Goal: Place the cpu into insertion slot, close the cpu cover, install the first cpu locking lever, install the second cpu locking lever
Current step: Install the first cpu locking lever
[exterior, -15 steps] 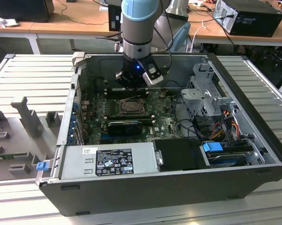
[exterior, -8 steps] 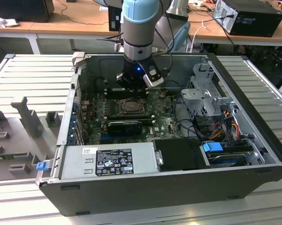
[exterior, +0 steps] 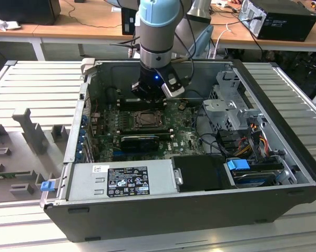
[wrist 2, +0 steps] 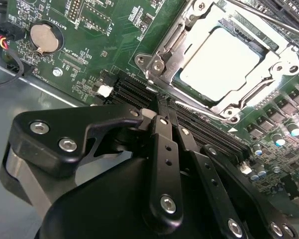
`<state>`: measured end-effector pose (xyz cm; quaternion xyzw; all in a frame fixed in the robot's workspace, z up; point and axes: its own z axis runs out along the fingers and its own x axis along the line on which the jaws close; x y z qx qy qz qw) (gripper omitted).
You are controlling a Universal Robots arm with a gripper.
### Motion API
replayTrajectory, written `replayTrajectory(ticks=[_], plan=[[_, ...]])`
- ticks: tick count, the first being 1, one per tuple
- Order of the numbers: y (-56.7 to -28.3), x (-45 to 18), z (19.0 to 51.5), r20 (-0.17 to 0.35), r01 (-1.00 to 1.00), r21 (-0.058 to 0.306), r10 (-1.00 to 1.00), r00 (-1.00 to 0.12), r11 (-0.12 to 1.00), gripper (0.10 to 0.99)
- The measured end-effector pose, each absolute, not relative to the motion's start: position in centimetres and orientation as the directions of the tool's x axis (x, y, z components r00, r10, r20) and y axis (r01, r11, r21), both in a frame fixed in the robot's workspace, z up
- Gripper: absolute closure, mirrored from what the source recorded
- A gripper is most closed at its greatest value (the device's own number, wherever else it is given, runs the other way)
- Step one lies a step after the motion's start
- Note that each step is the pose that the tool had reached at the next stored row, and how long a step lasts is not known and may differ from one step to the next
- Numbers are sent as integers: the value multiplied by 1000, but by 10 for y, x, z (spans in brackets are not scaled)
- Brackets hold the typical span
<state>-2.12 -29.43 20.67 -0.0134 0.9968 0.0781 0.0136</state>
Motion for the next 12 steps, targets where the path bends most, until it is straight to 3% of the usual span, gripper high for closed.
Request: replayTrajectory(ticks=[12], plan=[[-298, -21, 205, -29, -22, 154, -17, -999, 988, 980]])
